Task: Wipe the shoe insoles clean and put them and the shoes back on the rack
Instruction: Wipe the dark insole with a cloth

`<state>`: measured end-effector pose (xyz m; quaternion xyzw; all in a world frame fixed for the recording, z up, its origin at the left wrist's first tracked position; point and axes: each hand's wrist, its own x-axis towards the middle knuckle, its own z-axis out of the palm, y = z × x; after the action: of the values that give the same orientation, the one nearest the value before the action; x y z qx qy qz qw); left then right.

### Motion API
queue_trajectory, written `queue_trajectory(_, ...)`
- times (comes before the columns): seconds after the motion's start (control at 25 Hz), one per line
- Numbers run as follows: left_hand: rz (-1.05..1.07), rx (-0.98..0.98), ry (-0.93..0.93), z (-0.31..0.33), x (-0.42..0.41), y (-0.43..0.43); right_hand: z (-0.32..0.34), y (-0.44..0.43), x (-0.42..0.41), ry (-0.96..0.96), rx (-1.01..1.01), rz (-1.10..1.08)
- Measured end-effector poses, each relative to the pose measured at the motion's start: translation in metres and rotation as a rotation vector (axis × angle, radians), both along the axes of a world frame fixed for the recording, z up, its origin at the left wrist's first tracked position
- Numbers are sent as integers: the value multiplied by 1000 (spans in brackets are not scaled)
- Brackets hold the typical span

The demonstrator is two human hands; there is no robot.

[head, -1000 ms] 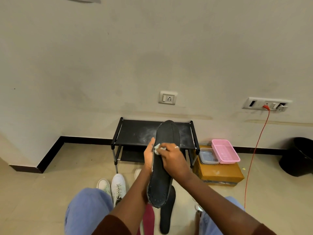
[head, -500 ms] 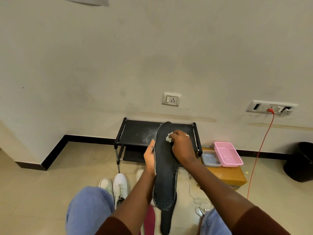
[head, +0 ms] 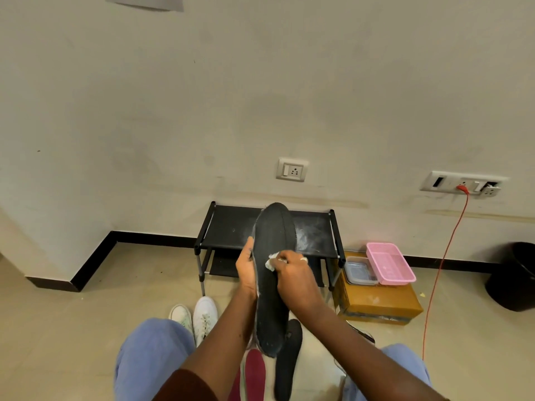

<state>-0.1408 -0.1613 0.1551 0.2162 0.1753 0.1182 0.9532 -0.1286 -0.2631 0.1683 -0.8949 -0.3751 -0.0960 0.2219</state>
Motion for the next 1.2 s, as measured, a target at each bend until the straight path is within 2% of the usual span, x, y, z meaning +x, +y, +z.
queue_trajectory(0.16,-75,-10,30,-5,-7,-8,8,20,45,-68,-28,-47)
queue_trajectory(0.32,-75,43,28,-6,-6,-6,17,40,65,-26,51,-134)
queue_trajectory(0.48,-74,63,-56,0,-10,-2,3,31,44,38,47,52)
queue_trajectory(0.6,42,59,135,-4,-3,-3,-8,15,7,203,66,77)
queue_trajectory(0.68,52,46,148,-8,2,-9,-6,-1,-4,380,132,14)
queue_trajectory(0.76,27,79,229,-16,3,-20,-10,-19,-2,566,100,-36)
queue_trajectory(0.84,-7,89,316,-38,10,-25,-29,-34,10,663,137,-170)
queue_trajectory(0.92,-77,162,401,-69,25,-28,-61,-44,26,714,283,-407)
queue_trajectory(1.0,-187,285,542,-106,36,-37,-101,-51,41,932,381,-608)
queue_trajectory(1.08,-283,389,688,-150,42,-46,-150,-57,54,1152,366,-727)
queue_trajectory(1.2,-441,482,790,-229,58,-61,-230,-72,72,1285,260,-829)
